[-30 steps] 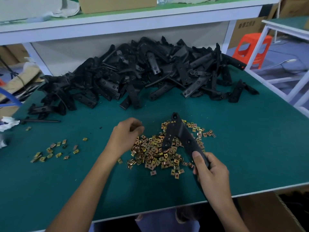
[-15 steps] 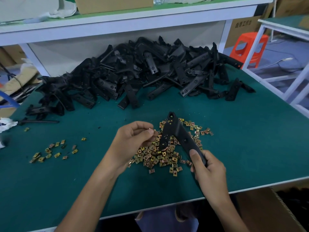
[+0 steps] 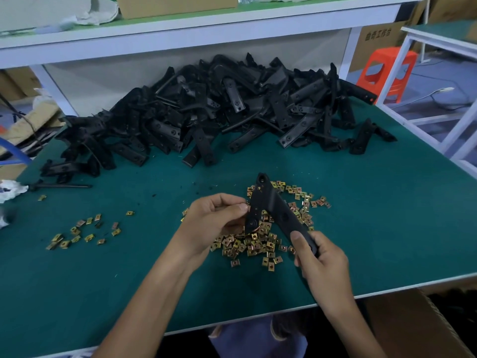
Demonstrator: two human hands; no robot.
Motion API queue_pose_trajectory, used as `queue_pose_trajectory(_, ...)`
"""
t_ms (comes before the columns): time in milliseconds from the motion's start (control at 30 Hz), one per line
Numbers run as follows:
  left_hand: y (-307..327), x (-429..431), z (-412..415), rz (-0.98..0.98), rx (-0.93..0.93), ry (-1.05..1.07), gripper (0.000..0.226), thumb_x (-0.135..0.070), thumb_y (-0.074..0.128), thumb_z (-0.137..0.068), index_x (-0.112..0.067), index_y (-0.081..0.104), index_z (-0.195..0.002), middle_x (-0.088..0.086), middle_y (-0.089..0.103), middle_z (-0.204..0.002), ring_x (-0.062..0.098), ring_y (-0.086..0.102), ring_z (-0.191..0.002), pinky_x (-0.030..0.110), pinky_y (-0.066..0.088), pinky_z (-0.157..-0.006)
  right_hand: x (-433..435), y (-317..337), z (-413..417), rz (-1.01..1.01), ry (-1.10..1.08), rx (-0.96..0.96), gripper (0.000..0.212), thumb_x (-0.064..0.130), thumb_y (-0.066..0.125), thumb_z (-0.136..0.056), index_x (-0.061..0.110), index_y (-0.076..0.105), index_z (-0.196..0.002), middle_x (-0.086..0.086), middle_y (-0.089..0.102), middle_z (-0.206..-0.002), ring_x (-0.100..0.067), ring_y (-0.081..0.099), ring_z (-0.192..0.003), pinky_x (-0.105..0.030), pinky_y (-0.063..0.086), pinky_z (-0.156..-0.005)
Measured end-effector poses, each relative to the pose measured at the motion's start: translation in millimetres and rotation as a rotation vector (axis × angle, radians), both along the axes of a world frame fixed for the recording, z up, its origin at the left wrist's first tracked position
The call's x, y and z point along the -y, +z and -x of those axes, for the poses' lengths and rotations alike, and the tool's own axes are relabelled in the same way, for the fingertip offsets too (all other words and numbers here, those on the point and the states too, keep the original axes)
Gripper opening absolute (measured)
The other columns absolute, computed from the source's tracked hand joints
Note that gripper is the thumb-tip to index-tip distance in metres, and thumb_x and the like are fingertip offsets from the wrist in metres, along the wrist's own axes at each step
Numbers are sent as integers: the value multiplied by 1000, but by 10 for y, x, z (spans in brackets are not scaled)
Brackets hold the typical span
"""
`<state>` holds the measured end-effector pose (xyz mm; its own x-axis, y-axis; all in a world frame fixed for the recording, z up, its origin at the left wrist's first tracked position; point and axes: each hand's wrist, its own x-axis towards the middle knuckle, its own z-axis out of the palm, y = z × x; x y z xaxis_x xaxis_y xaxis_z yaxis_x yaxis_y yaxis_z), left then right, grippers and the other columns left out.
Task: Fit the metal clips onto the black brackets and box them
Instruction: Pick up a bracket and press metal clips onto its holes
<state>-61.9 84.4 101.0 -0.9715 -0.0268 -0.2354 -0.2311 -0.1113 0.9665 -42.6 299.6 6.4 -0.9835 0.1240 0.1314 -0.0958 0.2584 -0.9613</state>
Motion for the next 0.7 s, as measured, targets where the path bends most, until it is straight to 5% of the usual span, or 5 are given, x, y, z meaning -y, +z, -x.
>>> queue_pose_trajectory(300,-38,-14,16,145,62,-26,15,-8,75,-88,1,72,-99,10,76,-84,13,69,-71,21,55,-62,15,5,-3,-126,-29,-39,42,70,57,-89,31,57,-73,7,62,-58,-4,52,-47,-14,34,-45)
queue_pose_trajectory(633,-54,73,70,168,43,-164,14,-17,65,-98,-9,74,-105,7,78,-97,12,71,-80,22,57,-67,7,12,0,-28,-6,12,44,68,54,-84,25,58,-74,2,59,-56,-6,45,-45,-26,37,-46)
queue_pose_trajectory(700,-126,257,156,408,-65,-52,16,-19,59,-101,-18,75,-104,1,78,-95,14,71,-85,27,60,-76,-3,35,-1,62,-41,30,47,66,55,-85,21,56,-70,4,53,-50,-8,42,-43,-23,34,-46)
